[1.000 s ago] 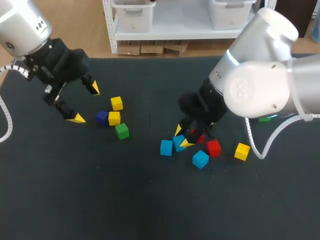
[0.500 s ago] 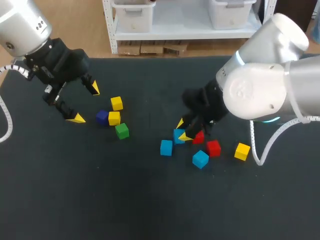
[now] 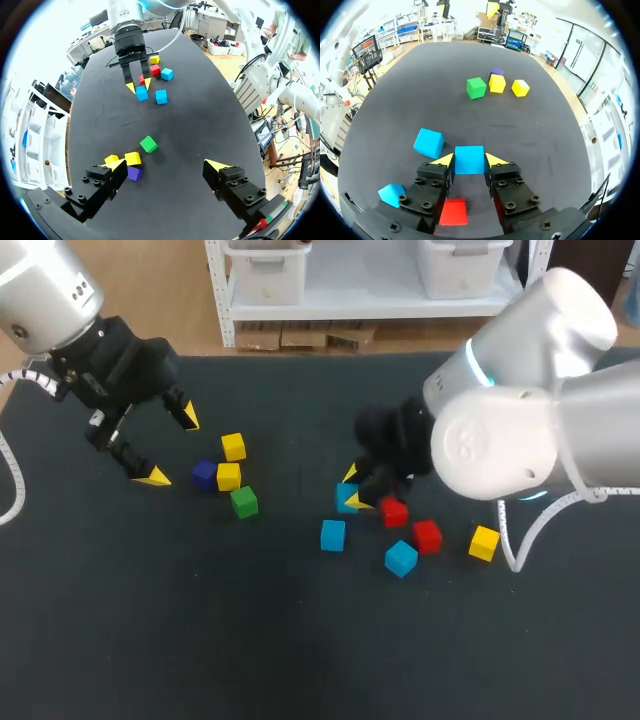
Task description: Place the blue cubes, place green cubes on the blue cubes, place the yellow cubes on the green cubes, then place the red cubes on the yellow cubes, and place purple cube on the red cubes.
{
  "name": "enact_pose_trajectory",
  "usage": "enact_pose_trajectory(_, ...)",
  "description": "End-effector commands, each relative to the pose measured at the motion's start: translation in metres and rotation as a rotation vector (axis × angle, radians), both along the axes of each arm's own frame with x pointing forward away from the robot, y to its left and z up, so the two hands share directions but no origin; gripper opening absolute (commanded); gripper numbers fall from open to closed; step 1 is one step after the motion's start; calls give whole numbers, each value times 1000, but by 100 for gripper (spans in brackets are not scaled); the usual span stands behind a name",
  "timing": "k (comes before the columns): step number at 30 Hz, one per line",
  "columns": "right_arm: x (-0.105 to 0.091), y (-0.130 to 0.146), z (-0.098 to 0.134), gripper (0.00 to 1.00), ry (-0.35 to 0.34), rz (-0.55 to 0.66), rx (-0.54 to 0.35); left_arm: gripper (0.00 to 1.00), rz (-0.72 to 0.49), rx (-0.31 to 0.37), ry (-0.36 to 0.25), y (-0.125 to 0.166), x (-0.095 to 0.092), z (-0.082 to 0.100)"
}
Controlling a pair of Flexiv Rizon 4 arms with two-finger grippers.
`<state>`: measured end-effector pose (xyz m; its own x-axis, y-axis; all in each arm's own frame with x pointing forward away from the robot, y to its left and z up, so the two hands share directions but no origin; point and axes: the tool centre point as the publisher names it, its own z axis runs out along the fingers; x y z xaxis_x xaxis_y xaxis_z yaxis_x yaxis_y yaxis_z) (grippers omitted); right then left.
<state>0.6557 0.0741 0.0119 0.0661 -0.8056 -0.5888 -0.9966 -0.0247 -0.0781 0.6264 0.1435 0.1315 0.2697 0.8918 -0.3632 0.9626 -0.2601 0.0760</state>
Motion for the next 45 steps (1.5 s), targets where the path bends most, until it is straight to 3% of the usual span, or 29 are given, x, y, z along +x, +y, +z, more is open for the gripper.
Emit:
enact_pose_trajectory(1,15,10,-1,0,18,20,-14,100,-1,-2,-3,1,0,-1)
enact_pose_trajectory(13,31,15,0,0,12,28,-46,100,-1,-2,-3,1,0,-1)
enact_pose_trajectory(45,34,21,-8,0,28,27,-67,100,-1,-2,-3,1,0,-1)
